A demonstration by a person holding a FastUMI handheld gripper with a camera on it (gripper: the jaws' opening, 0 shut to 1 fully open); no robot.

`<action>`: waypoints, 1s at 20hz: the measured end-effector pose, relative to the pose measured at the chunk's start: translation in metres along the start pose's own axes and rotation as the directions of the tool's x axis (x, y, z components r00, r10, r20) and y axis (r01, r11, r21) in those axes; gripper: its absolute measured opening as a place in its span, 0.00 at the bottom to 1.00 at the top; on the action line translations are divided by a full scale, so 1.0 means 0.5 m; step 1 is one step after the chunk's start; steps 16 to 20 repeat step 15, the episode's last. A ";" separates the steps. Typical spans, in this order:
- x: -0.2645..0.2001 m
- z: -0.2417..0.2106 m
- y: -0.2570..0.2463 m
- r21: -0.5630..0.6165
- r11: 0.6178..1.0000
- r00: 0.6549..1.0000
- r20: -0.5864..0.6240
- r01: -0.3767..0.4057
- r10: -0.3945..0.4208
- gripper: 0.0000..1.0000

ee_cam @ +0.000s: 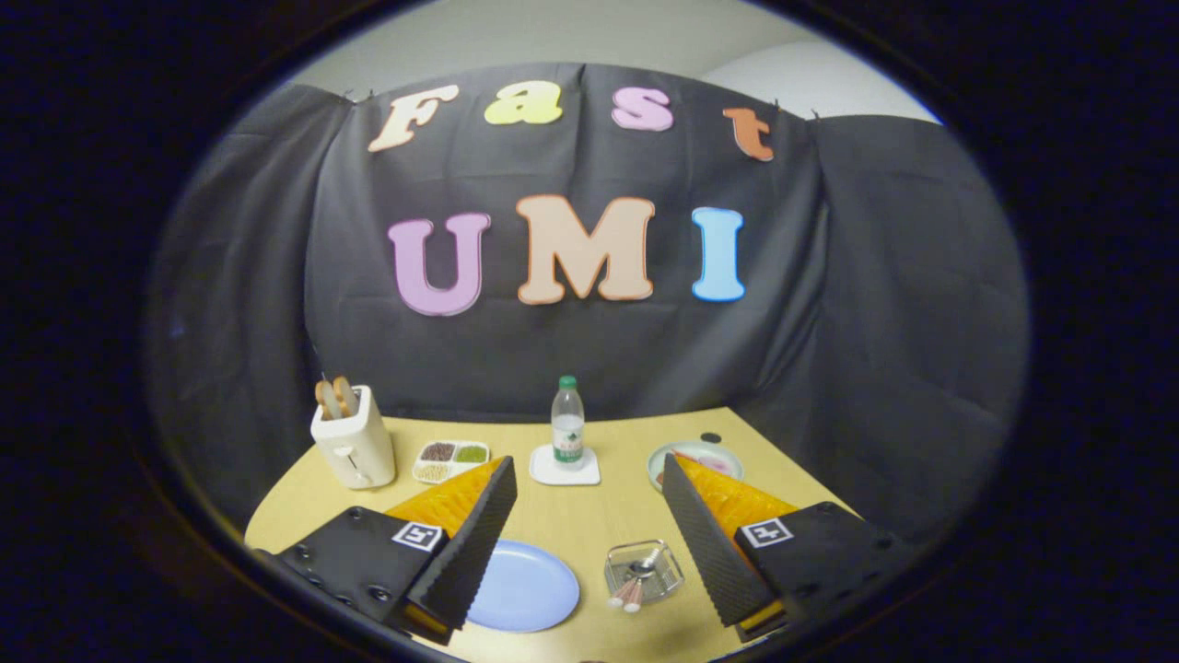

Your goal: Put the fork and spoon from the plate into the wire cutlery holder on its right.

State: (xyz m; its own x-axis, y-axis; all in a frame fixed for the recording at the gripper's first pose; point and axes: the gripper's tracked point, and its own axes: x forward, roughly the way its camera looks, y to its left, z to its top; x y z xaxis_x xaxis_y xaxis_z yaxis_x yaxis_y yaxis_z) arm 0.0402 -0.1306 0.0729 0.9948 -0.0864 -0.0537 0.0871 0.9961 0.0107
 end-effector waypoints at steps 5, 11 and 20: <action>-0.042 0.051 -0.005 0.023 1.000 0.992 0.129 -0.004 0.001 1.00; -0.033 0.056 -0.015 0.073 0.997 0.992 0.126 0.010 -0.019 1.00; -0.036 0.068 -0.031 0.087 0.996 0.989 0.142 0.021 -0.033 1.00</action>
